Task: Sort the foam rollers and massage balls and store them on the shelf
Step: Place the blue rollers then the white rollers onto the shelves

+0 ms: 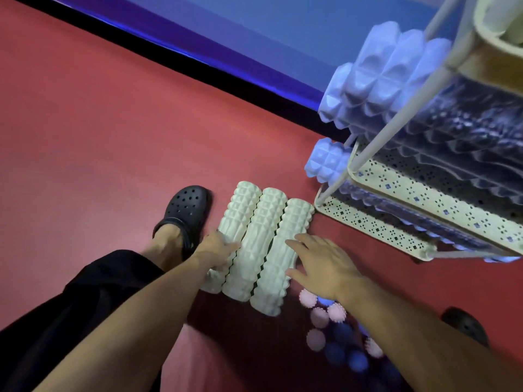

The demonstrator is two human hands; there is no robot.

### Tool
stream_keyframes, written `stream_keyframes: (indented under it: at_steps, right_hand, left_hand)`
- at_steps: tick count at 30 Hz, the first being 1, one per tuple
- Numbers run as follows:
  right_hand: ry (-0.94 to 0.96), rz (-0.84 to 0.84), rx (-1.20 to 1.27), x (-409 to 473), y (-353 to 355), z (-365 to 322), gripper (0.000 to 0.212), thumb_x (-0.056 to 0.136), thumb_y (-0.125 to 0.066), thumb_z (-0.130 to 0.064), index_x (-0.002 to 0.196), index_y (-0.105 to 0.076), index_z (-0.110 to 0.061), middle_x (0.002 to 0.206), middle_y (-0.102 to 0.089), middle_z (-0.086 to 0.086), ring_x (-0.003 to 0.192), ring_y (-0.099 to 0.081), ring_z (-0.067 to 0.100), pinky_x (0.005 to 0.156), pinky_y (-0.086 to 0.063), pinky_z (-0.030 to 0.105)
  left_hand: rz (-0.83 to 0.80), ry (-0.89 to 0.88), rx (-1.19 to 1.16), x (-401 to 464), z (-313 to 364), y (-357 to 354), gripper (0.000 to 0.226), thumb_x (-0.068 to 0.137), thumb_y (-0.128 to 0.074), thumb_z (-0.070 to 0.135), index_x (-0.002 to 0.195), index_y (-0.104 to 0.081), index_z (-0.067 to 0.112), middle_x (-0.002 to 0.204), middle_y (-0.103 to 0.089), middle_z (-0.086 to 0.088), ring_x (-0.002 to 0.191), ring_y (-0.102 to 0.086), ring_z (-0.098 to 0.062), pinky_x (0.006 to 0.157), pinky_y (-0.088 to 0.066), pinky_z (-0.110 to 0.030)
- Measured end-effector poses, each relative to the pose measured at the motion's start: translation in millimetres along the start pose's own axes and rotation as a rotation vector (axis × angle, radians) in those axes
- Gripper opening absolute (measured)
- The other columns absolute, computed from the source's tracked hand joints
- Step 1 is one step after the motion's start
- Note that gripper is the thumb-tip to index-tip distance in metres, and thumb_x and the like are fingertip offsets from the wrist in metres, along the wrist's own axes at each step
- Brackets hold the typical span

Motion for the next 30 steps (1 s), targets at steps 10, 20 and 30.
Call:
stream_keyframes:
  at_steps: [10, 20, 30]
  right_hand:
    - [-0.023, 0.050, -0.008, -14.2, 35.6, 0.3, 0.071, 0.098, -0.045, -0.060, 0.158, -0.023, -0.030, 0.161, -0.027, -0.005, 0.144, -0.032, 0.019, 0.116, -0.024, 0.034]
    - [0.079, 0.442, 0.021, -64.2, 177.7, -69.3, 0.067, 0.094, -0.051, -0.060, 0.151, -0.035, -0.030, 0.149, -0.040, -0.009, 0.133, -0.043, 0.014, 0.109, -0.036, 0.035]
    - [0.147, 0.689, -0.074, -203.7, 285.9, -133.6, 0.088, 0.075, -0.053, -0.081, 0.146, -0.043, -0.029, 0.147, -0.046, -0.007, 0.132, -0.046, 0.016, 0.110, -0.032, 0.035]
  left_hand:
    - [0.082, -0.091, 0.213, -28.2, 32.2, 91.4, 0.063, 0.064, -0.067, 0.068, 0.103, -0.062, 0.018, 0.085, -0.071, 0.000, 0.076, -0.069, -0.020, 0.072, -0.059, -0.035]
    - [0.305, -0.483, 0.463, -166.4, 97.5, 207.1, 0.072, 0.060, -0.062, 0.073, 0.114, -0.051, 0.026, 0.093, -0.064, 0.008, 0.077, -0.064, -0.017, 0.071, -0.056, -0.035]
    - [0.536, -0.889, 0.755, -407.0, 172.3, 225.5, 0.079, 0.058, -0.055, 0.076, 0.123, -0.048, 0.032, 0.102, -0.052, 0.011, 0.094, -0.061, -0.018, 0.073, -0.052, -0.036]
Point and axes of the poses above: each hand's wrist, its own x-axis towards the middle knuckle, its own y-axis out of the back of the hand, z = x × y, the point moved 10 cm from there along x, towards the middle knuckle
